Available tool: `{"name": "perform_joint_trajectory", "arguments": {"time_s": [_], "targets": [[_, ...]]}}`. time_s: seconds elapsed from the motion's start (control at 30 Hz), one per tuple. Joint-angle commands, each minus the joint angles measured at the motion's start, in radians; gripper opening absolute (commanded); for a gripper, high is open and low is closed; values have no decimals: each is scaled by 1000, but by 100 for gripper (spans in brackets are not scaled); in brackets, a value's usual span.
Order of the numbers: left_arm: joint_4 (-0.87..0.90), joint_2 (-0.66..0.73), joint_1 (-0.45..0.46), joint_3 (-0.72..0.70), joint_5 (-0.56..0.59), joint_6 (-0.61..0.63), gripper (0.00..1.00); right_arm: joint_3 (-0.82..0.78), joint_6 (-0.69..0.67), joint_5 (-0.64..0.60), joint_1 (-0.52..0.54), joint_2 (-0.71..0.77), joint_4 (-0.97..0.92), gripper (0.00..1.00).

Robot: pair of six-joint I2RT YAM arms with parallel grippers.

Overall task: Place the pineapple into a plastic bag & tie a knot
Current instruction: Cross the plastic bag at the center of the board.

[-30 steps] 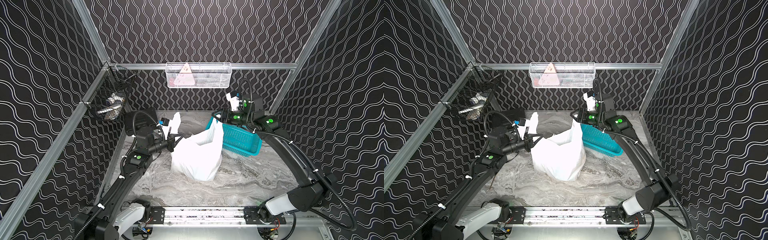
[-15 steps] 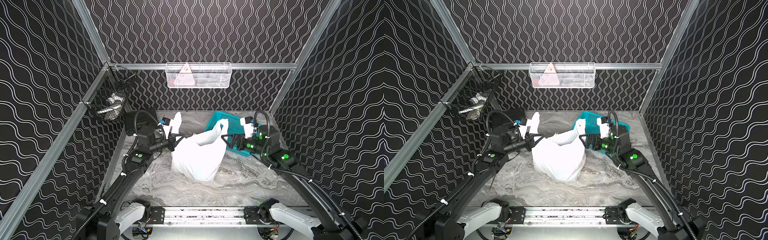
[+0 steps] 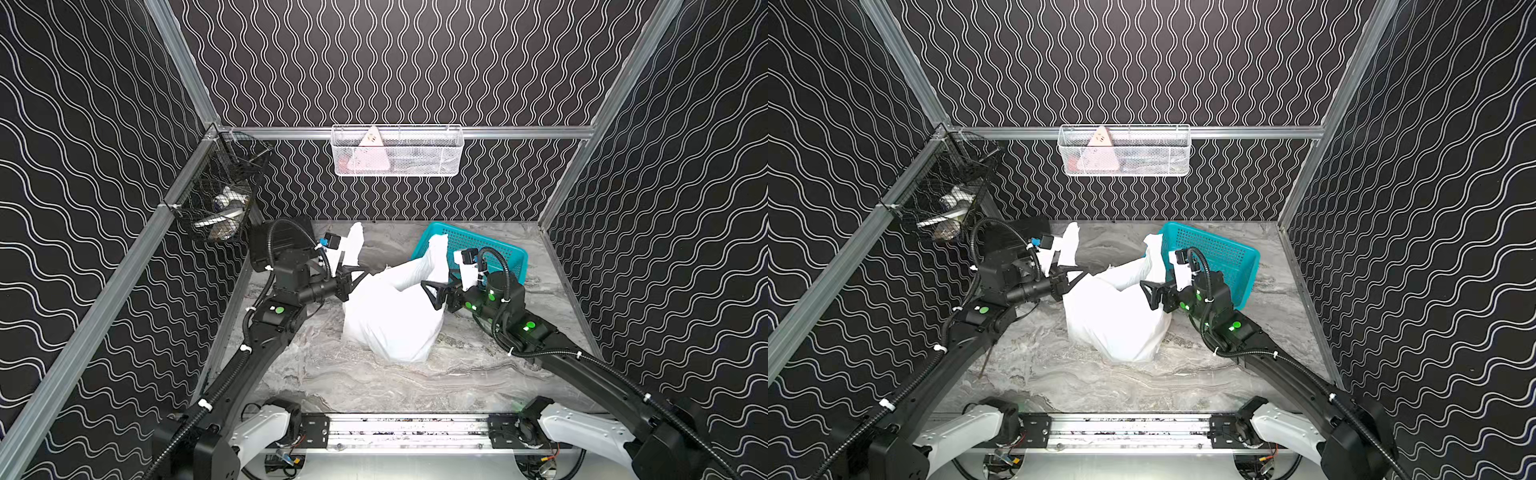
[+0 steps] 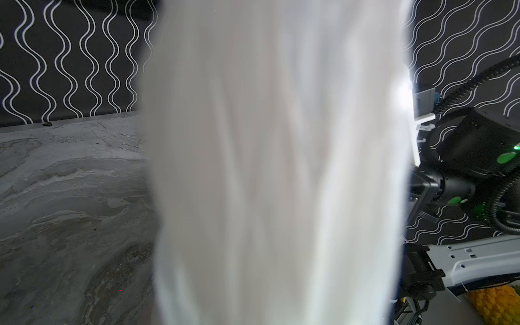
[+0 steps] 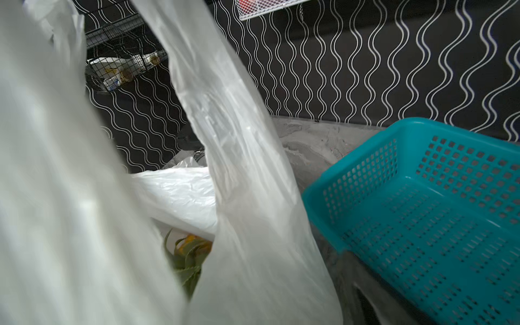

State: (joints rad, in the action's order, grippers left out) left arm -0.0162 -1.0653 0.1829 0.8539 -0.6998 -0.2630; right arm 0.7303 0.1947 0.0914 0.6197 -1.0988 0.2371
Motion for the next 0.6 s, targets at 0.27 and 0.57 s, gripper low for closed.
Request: {"name": "perform_joint_trajectory", "arguments": {"time_s": [0.27,0.57], "targets": [[-28,0,0,-4,-24,-5,0,74,24,352,-153,-221,313,98],[-29,-22,0,12,-35,-12,0,174,-38,525,-160,-341,233,88]]}}
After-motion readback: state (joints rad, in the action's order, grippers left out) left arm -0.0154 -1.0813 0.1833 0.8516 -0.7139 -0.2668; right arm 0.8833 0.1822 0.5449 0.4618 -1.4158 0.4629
